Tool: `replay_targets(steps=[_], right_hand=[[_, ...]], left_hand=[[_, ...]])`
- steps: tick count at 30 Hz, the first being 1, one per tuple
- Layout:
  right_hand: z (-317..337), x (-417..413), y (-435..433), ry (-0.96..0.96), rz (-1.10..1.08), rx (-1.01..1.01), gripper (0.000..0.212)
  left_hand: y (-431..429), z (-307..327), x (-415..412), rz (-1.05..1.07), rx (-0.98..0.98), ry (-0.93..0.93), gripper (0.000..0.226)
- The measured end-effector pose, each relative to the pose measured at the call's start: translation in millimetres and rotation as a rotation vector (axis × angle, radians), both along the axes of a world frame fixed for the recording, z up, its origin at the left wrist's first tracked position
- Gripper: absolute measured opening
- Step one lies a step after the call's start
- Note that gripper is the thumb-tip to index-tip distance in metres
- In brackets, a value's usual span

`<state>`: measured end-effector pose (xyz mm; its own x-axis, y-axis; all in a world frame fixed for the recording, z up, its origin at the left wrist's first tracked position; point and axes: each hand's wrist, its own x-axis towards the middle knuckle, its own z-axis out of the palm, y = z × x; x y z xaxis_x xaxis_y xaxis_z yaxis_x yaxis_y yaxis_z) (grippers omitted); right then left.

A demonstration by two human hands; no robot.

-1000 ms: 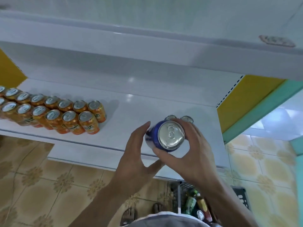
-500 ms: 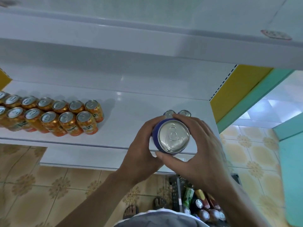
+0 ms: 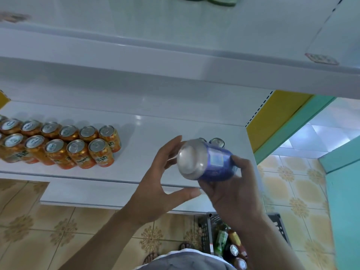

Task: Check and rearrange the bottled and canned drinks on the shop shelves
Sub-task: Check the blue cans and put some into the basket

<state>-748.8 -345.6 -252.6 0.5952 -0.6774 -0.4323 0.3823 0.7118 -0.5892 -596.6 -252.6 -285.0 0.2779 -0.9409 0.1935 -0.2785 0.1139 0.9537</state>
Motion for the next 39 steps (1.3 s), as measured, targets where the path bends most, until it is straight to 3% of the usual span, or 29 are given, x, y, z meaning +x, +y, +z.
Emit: replay_targets(steps=[4, 6, 11, 19, 23, 26, 30, 33, 36, 39], right_hand=[[-5.2, 7.5, 1.3, -0.242, 0.155, 0.22, 0.063], [-11.0, 9.0, -1.4, -0.299, 0.209, 0.248, 0.054], [-12.5, 14.4, -3.3, -0.267, 0.228, 0.23, 0.06], [-6.8, 19.5, -5.9, -0.18, 0.173, 0.134, 0.055], [-0.5, 23.8, -8.8, -0.036, 0.064, -0.036, 0.045], [-0.9, 24.4, -12.9, 0.137, 0.013, -0.308, 0.037], [3.6, 23.4, -9.1, 0.274, 0.046, -0.568, 0.054], [6.2, 14.5, -11.4, 0.311, 0.115, -0.816, 0.053], [4.0, 5.2, -18.6, 0.366, 0.22, -1.074, 0.069], [2.4, 6.2, -20.9, 0.3, 0.177, -1.004, 0.066]], left_hand=[[-1.8, 15.5, -0.1, 0.007, -0.068, -0.08, 0.083], [-2.9, 24.0, -1.2, 0.007, -0.112, -0.123, 0.081], [-7.9, 38.3, -5.6, -0.021, -0.217, -0.163, 0.07], [-9.1, 37.8, -2.5, -0.014, -0.18, -0.171, 0.072], [-5.5, 38.6, 6.0, -0.011, -0.168, -0.151, 0.089], [-6.1, 35.4, 16.4, 0.009, -0.098, -0.088, 0.08], [-4.9, 33.3, 23.5, 0.089, -0.084, 0.158, 0.056], [-5.4, 35.4, 22.3, 0.187, -0.021, 0.416, 0.037], [-7.0, 37.0, 17.7, 0.273, 0.131, 0.58, 0.04], [-8.4, 37.5, 13.6, 0.238, 0.2, 0.631, 0.045]])
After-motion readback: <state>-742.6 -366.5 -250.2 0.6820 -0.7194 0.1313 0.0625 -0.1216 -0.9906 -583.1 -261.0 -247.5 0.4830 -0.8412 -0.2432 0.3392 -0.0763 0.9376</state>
